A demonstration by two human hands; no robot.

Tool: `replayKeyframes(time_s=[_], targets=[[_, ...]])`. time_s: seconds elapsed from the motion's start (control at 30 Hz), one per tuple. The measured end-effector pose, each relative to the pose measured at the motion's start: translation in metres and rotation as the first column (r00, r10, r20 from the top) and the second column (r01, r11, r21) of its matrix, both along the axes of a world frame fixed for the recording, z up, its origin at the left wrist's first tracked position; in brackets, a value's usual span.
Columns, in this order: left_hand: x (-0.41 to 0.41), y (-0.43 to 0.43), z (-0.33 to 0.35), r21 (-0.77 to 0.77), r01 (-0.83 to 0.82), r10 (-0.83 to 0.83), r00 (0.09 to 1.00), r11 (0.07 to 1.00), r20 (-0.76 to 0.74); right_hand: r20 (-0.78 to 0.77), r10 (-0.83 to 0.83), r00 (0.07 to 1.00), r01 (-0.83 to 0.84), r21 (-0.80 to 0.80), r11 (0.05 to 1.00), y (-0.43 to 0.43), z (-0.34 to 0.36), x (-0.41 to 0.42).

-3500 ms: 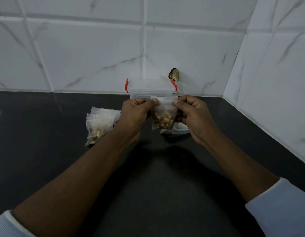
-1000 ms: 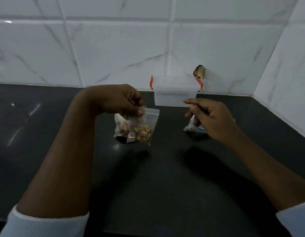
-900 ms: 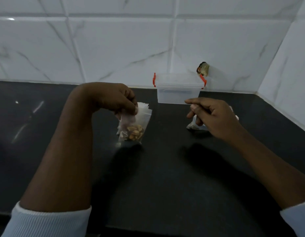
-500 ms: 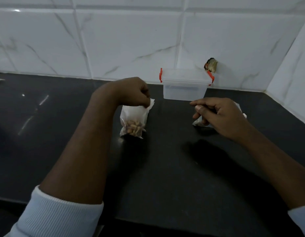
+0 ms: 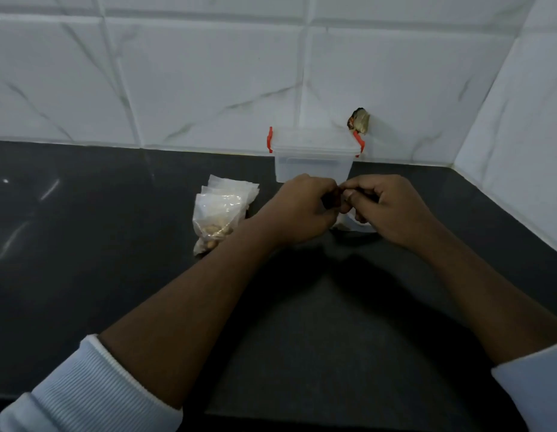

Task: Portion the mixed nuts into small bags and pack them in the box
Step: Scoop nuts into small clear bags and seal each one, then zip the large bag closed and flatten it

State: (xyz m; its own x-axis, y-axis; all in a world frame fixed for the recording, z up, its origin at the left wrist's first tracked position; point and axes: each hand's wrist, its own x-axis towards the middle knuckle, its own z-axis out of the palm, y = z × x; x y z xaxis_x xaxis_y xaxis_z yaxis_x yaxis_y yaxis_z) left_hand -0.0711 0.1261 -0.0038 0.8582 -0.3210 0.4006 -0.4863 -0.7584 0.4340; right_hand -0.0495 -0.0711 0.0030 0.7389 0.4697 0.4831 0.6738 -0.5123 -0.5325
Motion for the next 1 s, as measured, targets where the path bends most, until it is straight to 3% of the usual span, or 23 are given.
replayKeyframes(time_s=[0.2,0.33,0.47,0.67,0.83,1.0], targets=[[0.002,-0.017,-0.008,0.132,-0.013,0.004,0.998,0.991,0.062,0.057,-0.102,0.993,0.105,-0.059,0.993,-0.020,0.010,0.011],[0.006,-0.022,-0.012,0.202,-0.005,0.000,1.000,0.979,0.026,0.113,-0.252,0.961,0.273,-0.249,0.929,-0.043,0.013,0.026],[0.008,-0.026,-0.020,0.170,0.040,-0.031,0.998,0.985,-0.052,0.122,-0.335,0.934,0.356,-0.388,0.850,-0.064,0.015,0.033],[0.008,-0.021,-0.018,0.087,0.038,-0.031,0.996,0.995,-0.088,-0.080,-0.290,0.954,0.208,-0.521,0.828,-0.082,0.017,0.038],[0.006,-0.016,-0.015,0.031,-0.015,0.019,0.991,0.999,-0.129,-0.105,-0.231,0.967,0.139,-0.539,0.831,-0.077,0.015,0.036],[0.005,-0.010,-0.012,-0.018,-0.059,0.055,0.988,0.998,-0.143,-0.036,-0.179,0.983,0.136,-0.510,0.850,-0.073,0.020,0.034]])
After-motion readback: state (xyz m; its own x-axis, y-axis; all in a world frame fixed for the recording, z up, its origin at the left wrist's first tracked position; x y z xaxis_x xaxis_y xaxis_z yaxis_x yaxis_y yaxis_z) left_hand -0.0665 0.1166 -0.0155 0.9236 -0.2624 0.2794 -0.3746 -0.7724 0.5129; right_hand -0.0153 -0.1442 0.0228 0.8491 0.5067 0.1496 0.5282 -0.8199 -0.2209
